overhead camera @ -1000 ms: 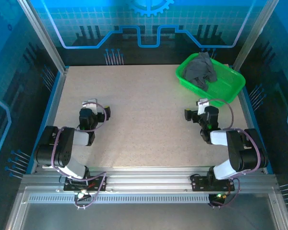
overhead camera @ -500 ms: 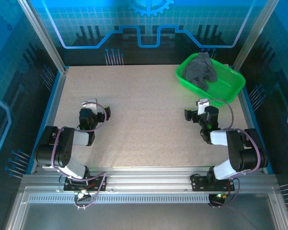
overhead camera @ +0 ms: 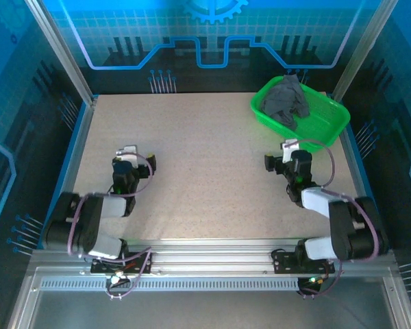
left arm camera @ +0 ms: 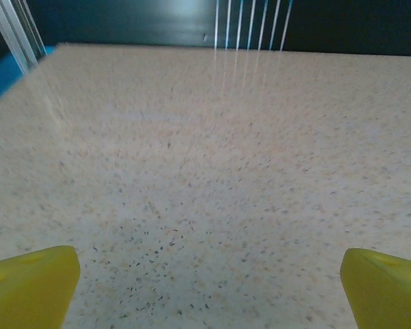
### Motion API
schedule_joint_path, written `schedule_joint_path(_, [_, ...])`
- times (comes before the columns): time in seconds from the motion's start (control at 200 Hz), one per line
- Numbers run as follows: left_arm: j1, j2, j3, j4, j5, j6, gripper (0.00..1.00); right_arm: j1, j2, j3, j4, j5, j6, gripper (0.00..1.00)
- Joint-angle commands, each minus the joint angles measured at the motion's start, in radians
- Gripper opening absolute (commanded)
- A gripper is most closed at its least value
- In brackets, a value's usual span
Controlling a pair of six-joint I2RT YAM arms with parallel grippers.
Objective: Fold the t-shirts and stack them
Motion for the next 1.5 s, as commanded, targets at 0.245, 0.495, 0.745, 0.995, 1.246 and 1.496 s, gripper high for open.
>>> schedule_joint_path(0.245, [0.064,-0.294,0.717,-1.052,0.136,-0.699,0.99,-0.118,0.029,0.928,-0.993,-0.128,0.555,0.98])
schedule_joint_path(0.495, [-0.046,-0.072,1.021,-1.251,0.366,-0.730,0.98,-0.184,0.619,1.499,-1.353,-0.107,0.578,0.97])
schedule_joint_path(0.745, [-0.165,-0.116,0.958,-1.212,0.417,-0.767,0.90,-0.208,1.138,1.925,-1.480,-0.242,0.544,0.95])
schedule_joint_path(0.995, [-0.214,-0.220,0.907,-1.192,0.410,-0.791,0.83,-0.211,1.358,2.087,-1.471,-0.307,0.584,0.74])
schedule_joint_path(1.246, [-0.215,-0.274,0.892,-1.253,0.373,-0.773,0.75,-0.218,1.101,1.812,-1.191,-0.227,0.609,0.00])
schedule_joint_path(1.496, [-0.214,-0.228,0.844,-1.227,0.357,-0.787,0.72,-0.168,0.719,1.687,-1.072,-0.114,0.581,0.00])
